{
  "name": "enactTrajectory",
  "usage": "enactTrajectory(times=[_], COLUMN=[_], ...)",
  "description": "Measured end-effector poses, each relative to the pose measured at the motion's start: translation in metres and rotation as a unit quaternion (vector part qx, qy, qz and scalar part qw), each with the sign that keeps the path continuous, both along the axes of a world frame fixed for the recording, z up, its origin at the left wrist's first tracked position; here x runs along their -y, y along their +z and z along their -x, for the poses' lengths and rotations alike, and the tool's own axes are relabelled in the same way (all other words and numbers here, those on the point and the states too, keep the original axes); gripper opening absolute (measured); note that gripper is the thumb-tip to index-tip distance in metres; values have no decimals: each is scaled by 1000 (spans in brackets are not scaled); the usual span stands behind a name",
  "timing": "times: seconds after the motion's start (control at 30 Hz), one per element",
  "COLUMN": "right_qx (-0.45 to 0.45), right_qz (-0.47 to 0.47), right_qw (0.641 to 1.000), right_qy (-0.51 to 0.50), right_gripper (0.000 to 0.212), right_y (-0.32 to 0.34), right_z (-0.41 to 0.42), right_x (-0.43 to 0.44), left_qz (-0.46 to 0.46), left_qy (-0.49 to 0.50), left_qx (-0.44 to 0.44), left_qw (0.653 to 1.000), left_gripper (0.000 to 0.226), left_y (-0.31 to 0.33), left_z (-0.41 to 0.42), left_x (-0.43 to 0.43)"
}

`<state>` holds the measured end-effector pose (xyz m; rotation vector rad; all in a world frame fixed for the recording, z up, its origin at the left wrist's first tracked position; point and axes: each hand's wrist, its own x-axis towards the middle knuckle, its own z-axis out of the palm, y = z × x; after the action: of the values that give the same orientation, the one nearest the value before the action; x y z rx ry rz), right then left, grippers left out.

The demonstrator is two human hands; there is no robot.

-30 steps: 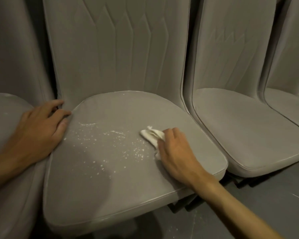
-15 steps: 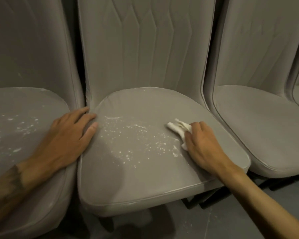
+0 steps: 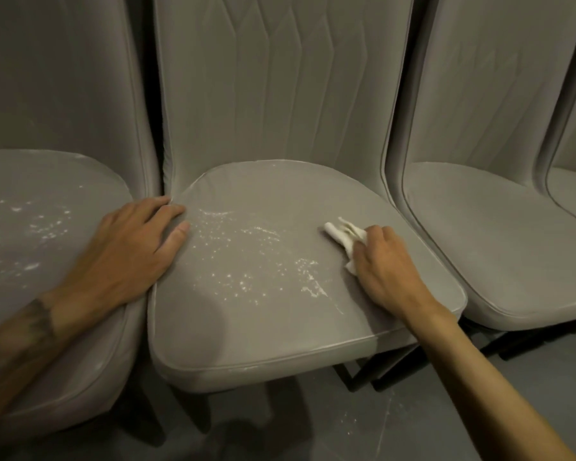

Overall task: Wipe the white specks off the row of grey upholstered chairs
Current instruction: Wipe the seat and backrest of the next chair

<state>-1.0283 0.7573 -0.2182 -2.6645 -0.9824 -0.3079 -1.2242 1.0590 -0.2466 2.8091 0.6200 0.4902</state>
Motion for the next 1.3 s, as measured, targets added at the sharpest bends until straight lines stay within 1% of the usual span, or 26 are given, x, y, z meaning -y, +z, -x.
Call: enactTrajectory(times=[0.03, 0.07, 0.1, 0.17, 0.2, 0.27, 0.33, 0.4, 0.43, 0.47, 0.5, 0.57, 0.6, 0.63, 0.67, 0.73, 0.8, 0.83, 0.87, 0.9, 1.0, 1.03, 1.07, 1.13, 1.23, 1.3], right_qx=[26, 41, 43, 18, 1, -26, -27, -12, 5, 21, 19, -16, -30, -31, -23, -16, -46, -53, -56, -57, -57, -59, -59, -48, -64, -61], right_qz=[26, 48, 37, -6, -10, -2, 2, 25, 41, 46, 27, -24, -31, -25, -9, 30, 31, 27, 26, 22, -12, -17, -13, 10, 24, 27], right_qw=[999, 997, 995, 988, 986, 987, 995, 999, 998, 997, 997, 991, 986, 984, 986, 996, 998, 998, 998, 998, 981, 974, 971, 980, 996, 997], right_qy=[3, 32, 79, 155, 168, 157, 100, 40, 37, 51, 71, 132, 162, 173, 164, 85, 1, -16, -7, 25, 186, 220, 232, 195, 58, 47], right_gripper=[27, 32, 35, 34, 34, 31, 23, 25, 27, 28, 26, 15, 8, 7, 8, 18, 27, 29, 30, 29, 24, 23, 22, 22, 26, 27], right_y=[0, 1, -1, -3, -3, 0, 4, 7, 6, 3, -1, -10, -11, -12, -11, -7, -1, 0, 0, -3, -16, -17, -14, -8, 0, -2], right_z=[7, 21, 36, 62, 65, 48, 18, -4, -6, -2, 4, 16, 16, 9, -6, -41, -66, -69, -62, -51, -8, -3, -8, -36, -76, -72], right_x=[-6, -13, -20, -26, -24, -17, -15, -21, -27, -32, -36, -33, -28, -24, -21, -23, -34, -42, -50, -57, -56, -52, -50, -52, -68, -84], left_qz=[3, 5, 8, 12, 13, 10, 5, 2, 3, 5, 6, 0, -5, -7, -7, -13, -27, -26, -21, -17, -21, -23, -23, -22, -19, -16], left_qy=[1, 2, 3, 3, 2, 4, 9, 10, 10, 9, 5, -2, -4, -5, -6, -10, -10, -8, -6, -4, -6, -6, -5, -1, 5, 8], left_qx=[0, -1, -2, -5, -7, -7, -7, -6, -7, -7, -8, -6, -5, -6, -8, -11, -12, -13, -14, -15, -13, -13, -14, -16, -16, -17], left_qw=[1000, 1000, 1000, 1000, 1000, 1000, 1000, 1000, 1000, 1000, 1000, 1000, 1000, 1000, 1000, 1000, 1000, 1000, 1000, 1000, 1000, 1000, 1000, 1000, 1000, 1000], left_gripper=[59, 59, 60, 63, 64, 63, 61, 63, 64, 66, 68, 68, 67, 66, 65, 63, 61, 61, 61, 61, 61, 61, 61, 62, 63, 64], left_y=[1, 1, 1, 3, 3, 4, 5, 5, 6, 6, 6, 3, 1, 0, 0, -2, -3, -4, -4, -4, -5, -5, -5, -5, -3, -2], left_z=[0, 0, -1, -1, -1, 0, -1, -1, -1, -1, -1, -1, -1, -1, -1, 0, 0, 0, 0, 0, -1, -1, -1, -1, -2, -2], left_x=[1, 1, 1, 1, 1, 2, 3, 5, 5, 4, 4, 2, 1, -1, -2, -3, -3, -3, -3, -4, -5, -5, -6, -5, -3, -2])
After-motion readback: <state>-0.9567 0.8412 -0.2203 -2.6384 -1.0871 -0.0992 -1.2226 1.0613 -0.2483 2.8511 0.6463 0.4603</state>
